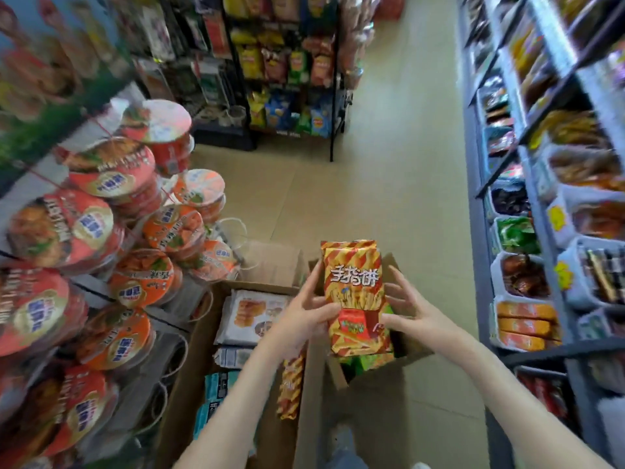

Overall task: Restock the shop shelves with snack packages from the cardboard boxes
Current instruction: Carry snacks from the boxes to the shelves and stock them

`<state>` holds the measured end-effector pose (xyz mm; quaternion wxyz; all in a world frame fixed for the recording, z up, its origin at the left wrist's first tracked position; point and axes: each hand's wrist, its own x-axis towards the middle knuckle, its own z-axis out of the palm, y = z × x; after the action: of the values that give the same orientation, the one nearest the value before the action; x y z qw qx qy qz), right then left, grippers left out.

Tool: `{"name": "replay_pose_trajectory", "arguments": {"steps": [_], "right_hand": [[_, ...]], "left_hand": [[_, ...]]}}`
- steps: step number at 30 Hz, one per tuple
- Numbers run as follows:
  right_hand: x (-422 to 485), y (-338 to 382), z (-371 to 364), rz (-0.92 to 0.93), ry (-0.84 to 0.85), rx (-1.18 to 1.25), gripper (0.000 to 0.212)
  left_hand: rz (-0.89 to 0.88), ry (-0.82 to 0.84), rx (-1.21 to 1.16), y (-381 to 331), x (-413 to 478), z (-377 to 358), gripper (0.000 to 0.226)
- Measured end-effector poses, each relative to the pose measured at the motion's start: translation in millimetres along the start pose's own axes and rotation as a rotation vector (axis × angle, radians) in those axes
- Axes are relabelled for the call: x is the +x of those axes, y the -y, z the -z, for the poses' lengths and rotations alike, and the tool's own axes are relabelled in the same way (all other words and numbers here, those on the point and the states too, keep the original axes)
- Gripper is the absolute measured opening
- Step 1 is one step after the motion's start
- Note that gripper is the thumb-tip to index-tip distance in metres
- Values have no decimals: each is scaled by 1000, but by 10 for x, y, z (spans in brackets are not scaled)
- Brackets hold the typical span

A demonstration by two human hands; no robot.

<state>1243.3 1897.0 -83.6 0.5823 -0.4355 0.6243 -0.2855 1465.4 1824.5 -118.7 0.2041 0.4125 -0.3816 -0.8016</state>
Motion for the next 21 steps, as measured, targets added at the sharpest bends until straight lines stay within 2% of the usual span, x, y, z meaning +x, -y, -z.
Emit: {"name": "replay_pose_trajectory", "arguments": {"steps": [2,7,13,17,19,21], "right_hand": [[-252,86,314,29,-50,32,103],[-868,152,1010,138,-198,104,83],[-1660,194,1730,324,-483,63,80],[-2311,297,2149,431,-629,49,81],[-2661,392,2302,446,-768,6,76],[-3079,426,2457,485,-1006,-100,66]], "left_hand": [[-36,128,12,-186,134,-398,87],[-80,349,83,-442,348,-1388,86],[-208,533,197,-736,548,-2602,91],[-235,645,150,-885,557,-3455,95],[-259,713,123,-966,518,-3899,95],[-285,774,128,-1044,486,-4430,93]]}}
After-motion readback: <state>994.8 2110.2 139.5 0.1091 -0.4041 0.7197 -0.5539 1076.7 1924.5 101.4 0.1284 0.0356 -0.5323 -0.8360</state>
